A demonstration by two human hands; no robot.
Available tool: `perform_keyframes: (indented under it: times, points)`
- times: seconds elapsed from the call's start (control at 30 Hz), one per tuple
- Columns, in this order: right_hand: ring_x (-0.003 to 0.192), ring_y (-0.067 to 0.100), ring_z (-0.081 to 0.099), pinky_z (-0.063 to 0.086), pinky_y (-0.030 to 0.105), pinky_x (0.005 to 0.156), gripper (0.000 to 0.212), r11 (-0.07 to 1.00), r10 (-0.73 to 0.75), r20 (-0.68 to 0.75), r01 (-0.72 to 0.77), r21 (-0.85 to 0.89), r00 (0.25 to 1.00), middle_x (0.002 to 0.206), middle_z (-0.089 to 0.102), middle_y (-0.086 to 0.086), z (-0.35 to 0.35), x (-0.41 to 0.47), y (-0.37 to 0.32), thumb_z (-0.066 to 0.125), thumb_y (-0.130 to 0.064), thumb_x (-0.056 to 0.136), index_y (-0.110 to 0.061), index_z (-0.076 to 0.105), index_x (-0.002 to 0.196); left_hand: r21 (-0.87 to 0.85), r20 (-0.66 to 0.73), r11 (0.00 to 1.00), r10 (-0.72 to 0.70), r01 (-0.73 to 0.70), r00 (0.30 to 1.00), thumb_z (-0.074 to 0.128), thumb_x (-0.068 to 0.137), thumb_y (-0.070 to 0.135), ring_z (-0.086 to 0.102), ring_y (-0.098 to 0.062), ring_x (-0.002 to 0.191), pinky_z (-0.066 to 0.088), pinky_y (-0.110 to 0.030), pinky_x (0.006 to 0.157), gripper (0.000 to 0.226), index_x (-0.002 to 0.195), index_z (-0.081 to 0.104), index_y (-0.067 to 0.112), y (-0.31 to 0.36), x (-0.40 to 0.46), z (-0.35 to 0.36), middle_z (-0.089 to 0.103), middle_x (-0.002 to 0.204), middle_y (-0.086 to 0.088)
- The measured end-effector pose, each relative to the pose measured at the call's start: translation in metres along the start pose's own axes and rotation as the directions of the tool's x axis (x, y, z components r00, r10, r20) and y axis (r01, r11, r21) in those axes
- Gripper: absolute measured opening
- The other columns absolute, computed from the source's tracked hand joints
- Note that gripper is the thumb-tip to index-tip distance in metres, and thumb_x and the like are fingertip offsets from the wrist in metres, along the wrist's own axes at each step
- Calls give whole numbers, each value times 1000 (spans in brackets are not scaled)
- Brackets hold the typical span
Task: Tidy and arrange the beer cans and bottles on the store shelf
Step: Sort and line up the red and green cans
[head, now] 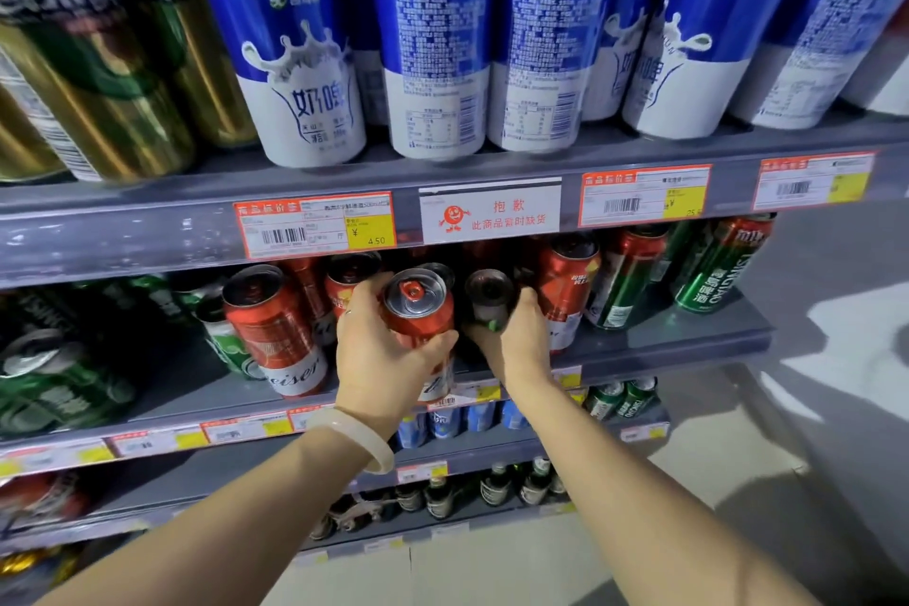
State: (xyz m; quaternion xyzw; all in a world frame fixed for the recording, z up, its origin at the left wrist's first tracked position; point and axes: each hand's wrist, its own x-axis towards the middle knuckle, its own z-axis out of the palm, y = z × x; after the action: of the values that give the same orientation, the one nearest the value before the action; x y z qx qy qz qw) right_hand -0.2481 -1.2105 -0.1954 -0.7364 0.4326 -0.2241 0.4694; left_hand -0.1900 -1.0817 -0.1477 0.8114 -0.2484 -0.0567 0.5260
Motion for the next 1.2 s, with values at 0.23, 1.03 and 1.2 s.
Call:
perform_keyframes:
  times: [0.23,1.03,1.2]
  points:
    - [94,15,54,41,26,75,72,999,41,-120,-36,41,992,103,55,-7,-43,-40,17,82,-34,67,-20,43,126,13,42,998,66,-66,997,86,57,23,57,-25,106,46,-38,94,72,118,48,16,21,5,20,60,113,-4]
    - [72,-1,59,44,18,63,61,1000,6,0,-6,27,1000,87,63,-17,-67,-52,27,87,-30,58,-28,51,107,119,259,954,237,-274,936,59,76,6,43,-31,121,34,-36,105,59,131,40,1,12,6,55,48,129,-18]
    - [77,-2,62,47,15,62,52,993,-120,219,115,38,968,90,66,-15,-23,-60,-18,84,-26,61,-30,55,103,50,375,990,102,-130,921,77,69,24,35,4,121,25,-4,94,86,139,27,22,-30,-22,-6,35,124,18]
